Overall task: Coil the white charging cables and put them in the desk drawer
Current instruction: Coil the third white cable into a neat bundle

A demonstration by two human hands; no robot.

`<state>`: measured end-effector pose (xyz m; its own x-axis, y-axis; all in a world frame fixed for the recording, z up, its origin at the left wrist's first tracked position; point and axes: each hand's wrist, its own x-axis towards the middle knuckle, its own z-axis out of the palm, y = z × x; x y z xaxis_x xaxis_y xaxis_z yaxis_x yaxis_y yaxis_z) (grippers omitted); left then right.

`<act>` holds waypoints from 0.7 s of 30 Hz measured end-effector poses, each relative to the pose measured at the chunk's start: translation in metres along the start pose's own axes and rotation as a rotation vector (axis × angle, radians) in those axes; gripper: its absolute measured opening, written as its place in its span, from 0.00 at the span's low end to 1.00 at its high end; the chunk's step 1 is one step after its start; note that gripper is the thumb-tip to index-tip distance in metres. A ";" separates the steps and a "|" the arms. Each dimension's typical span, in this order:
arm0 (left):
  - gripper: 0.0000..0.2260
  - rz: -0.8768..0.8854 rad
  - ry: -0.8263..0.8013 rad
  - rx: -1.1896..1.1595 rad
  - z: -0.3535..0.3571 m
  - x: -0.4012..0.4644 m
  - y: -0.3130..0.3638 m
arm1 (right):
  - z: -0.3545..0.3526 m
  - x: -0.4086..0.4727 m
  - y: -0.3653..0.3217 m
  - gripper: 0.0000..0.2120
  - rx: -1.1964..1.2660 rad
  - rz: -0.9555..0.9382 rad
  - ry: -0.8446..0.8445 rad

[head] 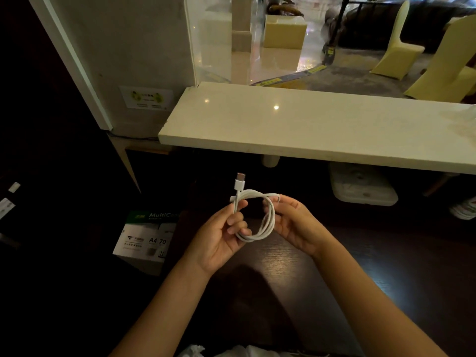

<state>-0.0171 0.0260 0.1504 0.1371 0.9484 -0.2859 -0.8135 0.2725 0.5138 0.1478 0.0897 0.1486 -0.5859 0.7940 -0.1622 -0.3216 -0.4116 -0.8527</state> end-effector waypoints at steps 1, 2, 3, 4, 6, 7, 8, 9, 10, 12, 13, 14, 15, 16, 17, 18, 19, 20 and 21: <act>0.10 0.018 0.006 0.097 -0.001 -0.001 0.000 | -0.002 0.001 -0.001 0.07 -0.021 0.023 -0.011; 0.10 0.032 0.014 0.183 -0.003 -0.001 0.000 | -0.002 0.001 -0.002 0.10 -0.055 0.059 -0.013; 0.11 0.039 0.021 0.247 -0.004 -0.001 -0.001 | -0.002 0.001 -0.004 0.14 -0.130 0.098 -0.015; 0.12 0.041 0.025 0.292 -0.005 -0.001 -0.001 | 0.000 0.002 -0.006 0.17 -0.264 0.134 -0.018; 0.12 0.039 0.023 0.337 -0.006 -0.001 -0.001 | 0.004 0.004 -0.010 0.24 -0.619 0.153 -0.023; 0.12 0.038 0.026 0.341 -0.007 -0.001 0.000 | 0.004 0.007 -0.009 0.25 -0.739 0.149 -0.034; 0.12 0.035 0.030 0.337 -0.008 -0.001 0.000 | 0.005 0.009 -0.009 0.25 -0.803 0.155 -0.048; 0.12 0.030 0.034 0.329 -0.008 -0.001 0.001 | 0.006 0.010 -0.008 0.24 -0.853 0.151 -0.057; 0.12 0.024 0.035 0.318 -0.009 -0.001 0.001 | 0.006 0.012 -0.007 0.23 -0.918 0.134 -0.063; 0.11 0.004 0.036 0.268 -0.010 -0.003 0.000 | 0.006 0.017 -0.002 0.18 -1.019 0.024 -0.057; 0.10 -0.013 0.038 0.221 -0.010 -0.003 -0.001 | 0.008 0.017 0.003 0.14 -0.989 -0.064 -0.027; 0.09 -0.031 0.038 0.169 -0.010 -0.004 -0.002 | 0.011 0.016 0.009 0.11 -0.941 -0.150 0.019; 0.09 -0.047 0.034 0.127 -0.010 -0.004 -0.003 | 0.013 0.015 0.015 0.09 -0.921 -0.237 0.073; 0.09 -0.059 0.033 0.103 -0.010 -0.004 -0.004 | 0.017 0.013 0.019 0.08 -0.932 -0.315 0.125; 0.08 -0.068 0.033 0.090 -0.009 -0.005 -0.003 | 0.016 0.012 0.024 0.07 -0.944 -0.371 0.166; 0.08 -0.072 0.033 0.080 -0.010 -0.005 -0.002 | 0.016 0.013 0.025 0.07 -0.926 -0.383 0.181; 0.08 -0.075 0.032 0.069 -0.010 -0.006 -0.001 | 0.016 0.014 0.023 0.08 -0.868 -0.341 0.170; 0.08 -0.076 0.028 0.067 -0.011 -0.006 0.000 | 0.016 0.015 0.019 0.09 -0.773 -0.250 0.134; 0.08 -0.078 0.024 0.077 -0.012 -0.007 0.001 | 0.016 0.017 0.014 0.11 -0.665 -0.132 0.084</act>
<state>-0.0256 0.0182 0.1435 0.1843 0.9200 -0.3459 -0.7552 0.3578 0.5493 0.1215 0.0899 0.1416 -0.5049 0.8617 -0.0506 0.1550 0.0328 -0.9874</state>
